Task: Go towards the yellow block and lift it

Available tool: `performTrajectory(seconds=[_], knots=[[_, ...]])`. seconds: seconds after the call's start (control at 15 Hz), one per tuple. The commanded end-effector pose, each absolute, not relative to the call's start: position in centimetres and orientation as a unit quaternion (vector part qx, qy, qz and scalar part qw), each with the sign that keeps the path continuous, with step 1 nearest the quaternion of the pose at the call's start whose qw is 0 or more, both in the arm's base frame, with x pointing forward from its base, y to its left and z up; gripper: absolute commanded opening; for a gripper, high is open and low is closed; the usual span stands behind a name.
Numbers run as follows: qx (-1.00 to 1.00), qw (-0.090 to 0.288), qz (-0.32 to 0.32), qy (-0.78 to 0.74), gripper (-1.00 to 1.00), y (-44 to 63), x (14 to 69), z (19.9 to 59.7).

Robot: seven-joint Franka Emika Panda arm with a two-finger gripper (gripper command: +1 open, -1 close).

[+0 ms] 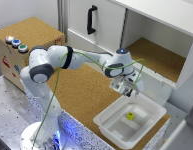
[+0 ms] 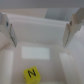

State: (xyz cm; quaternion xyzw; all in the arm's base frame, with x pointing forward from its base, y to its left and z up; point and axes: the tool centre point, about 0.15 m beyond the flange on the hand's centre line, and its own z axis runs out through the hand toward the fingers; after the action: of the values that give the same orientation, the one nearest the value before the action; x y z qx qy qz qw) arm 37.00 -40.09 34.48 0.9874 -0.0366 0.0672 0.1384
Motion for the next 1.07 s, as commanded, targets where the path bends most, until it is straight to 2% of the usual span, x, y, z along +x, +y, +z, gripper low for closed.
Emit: performTrajectory(seconds=[0.0, 0.2, 0.47, 0.67, 1.0], knots=[[0.998, 0.037, 0.055, 0.017, 1.0, -44.6, 35.7, 29.2], [0.997, 0.009, 0.04, 0.072, 1.0, -43.7, 35.5, 27.8], [0.991, 0.022, 0.044, 0.121, 1.0, -42.8, 36.5, 26.4], [0.978, 0.054, 0.058, 0.192, 1.0, -41.3, 36.8, 25.1], [0.972, 0.039, 0.093, 0.213, 1.0, -40.7, 37.2, 24.4]])
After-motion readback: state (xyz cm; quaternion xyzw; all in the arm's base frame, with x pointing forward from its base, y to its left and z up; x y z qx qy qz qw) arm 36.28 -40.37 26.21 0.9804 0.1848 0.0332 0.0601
